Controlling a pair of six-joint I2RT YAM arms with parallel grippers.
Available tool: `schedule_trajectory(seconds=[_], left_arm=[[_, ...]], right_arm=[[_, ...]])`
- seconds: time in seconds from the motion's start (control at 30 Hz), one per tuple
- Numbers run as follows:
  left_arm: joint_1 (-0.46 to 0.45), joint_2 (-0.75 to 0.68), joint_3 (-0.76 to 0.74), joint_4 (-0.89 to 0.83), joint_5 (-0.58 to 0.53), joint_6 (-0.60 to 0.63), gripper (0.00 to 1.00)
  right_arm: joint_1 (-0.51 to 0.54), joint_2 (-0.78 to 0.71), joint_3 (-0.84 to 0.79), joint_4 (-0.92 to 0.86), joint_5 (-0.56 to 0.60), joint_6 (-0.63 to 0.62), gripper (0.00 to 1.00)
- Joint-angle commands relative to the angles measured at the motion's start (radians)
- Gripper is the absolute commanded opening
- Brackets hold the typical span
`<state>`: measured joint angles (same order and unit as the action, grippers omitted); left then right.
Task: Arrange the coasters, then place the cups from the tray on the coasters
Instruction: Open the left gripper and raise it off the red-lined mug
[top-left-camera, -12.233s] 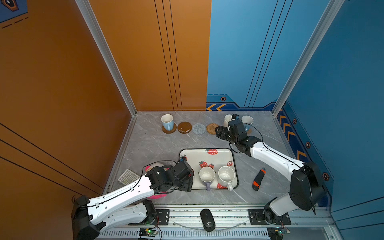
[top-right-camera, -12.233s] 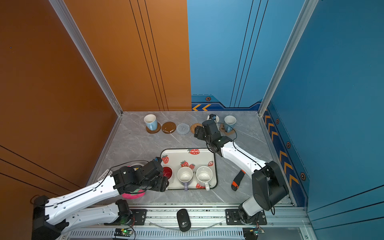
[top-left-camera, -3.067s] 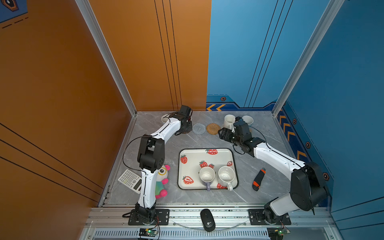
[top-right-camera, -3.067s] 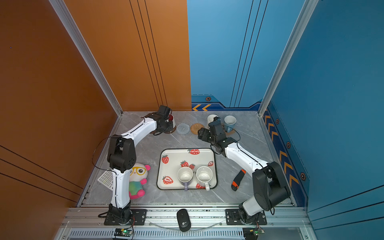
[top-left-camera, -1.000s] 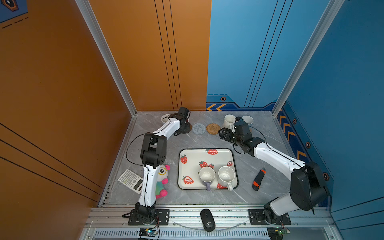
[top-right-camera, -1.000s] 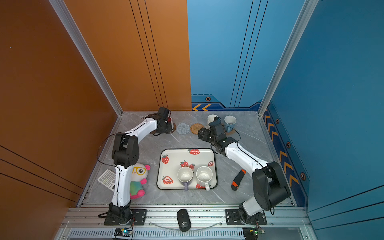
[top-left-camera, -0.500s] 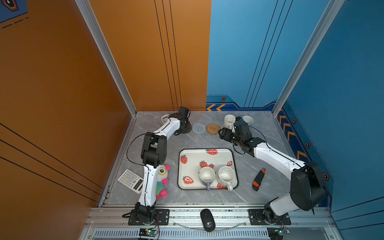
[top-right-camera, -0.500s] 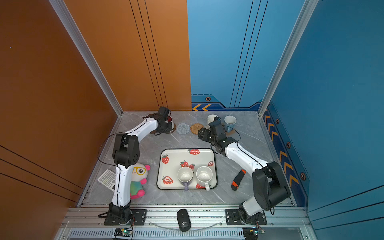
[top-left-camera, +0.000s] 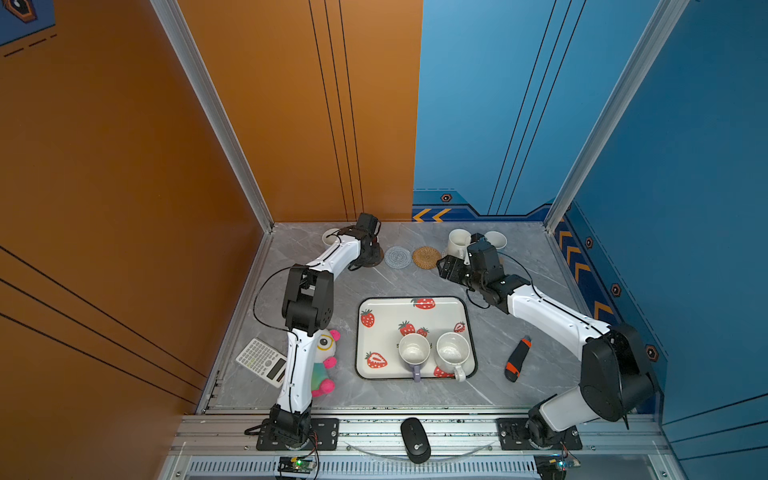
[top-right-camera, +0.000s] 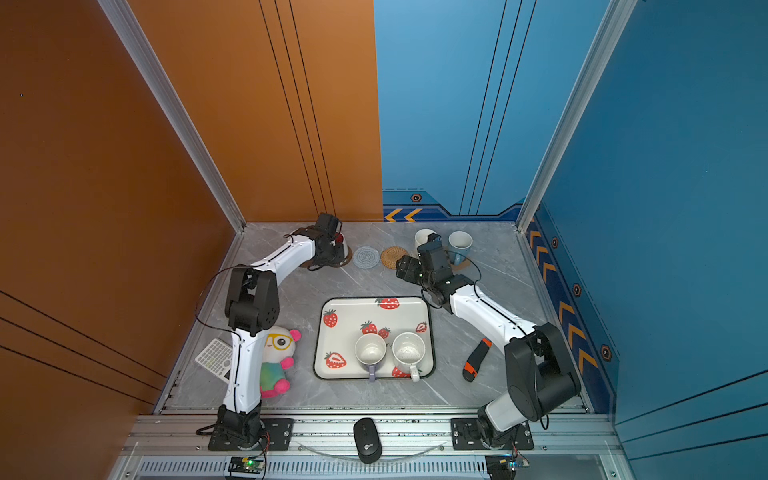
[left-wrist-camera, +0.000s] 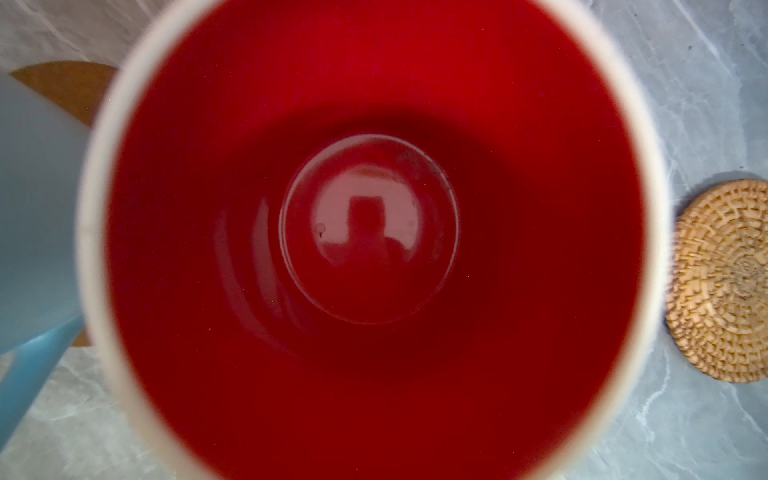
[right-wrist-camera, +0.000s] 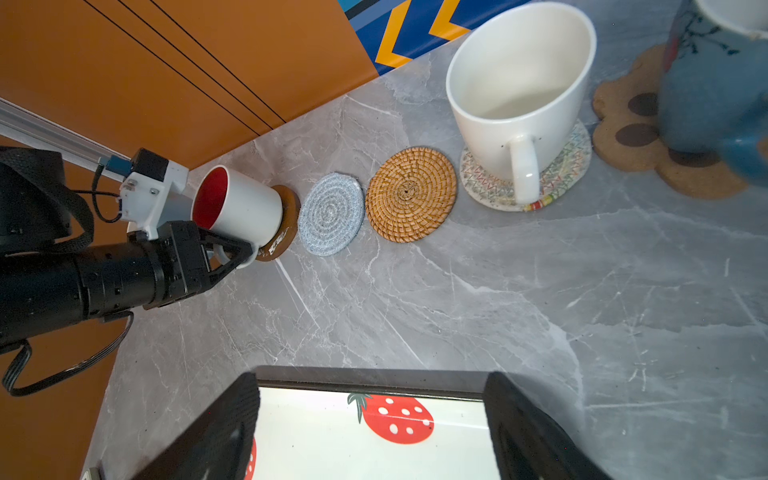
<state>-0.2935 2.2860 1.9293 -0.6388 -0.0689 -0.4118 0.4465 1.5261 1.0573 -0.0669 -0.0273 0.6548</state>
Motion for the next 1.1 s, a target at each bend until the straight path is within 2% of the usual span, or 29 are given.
schedule_trajectory(seconds=[0.0,0.57,0.73,1.07], left_arm=[[0.008,0.012,0.036,0.03,0.027,-0.01,0.18],[0.002,-0.024,-0.001,0.021,0.027,-0.002,0.32],[-0.006,-0.091,-0.055,0.021,0.011,0.009,0.33],[-0.01,-0.314,-0.214,0.026,-0.011,0.011,0.36]], right_arm=[[-0.009,0.003,0.023,-0.007,-0.016,-0.001,0.83],[-0.008,-0.008,0.02,-0.008,-0.018,-0.002,0.83],[-0.005,-0.012,0.017,-0.003,-0.016,0.0,0.83],[0.011,-0.015,0.023,-0.008,-0.011,0.0,0.83]])
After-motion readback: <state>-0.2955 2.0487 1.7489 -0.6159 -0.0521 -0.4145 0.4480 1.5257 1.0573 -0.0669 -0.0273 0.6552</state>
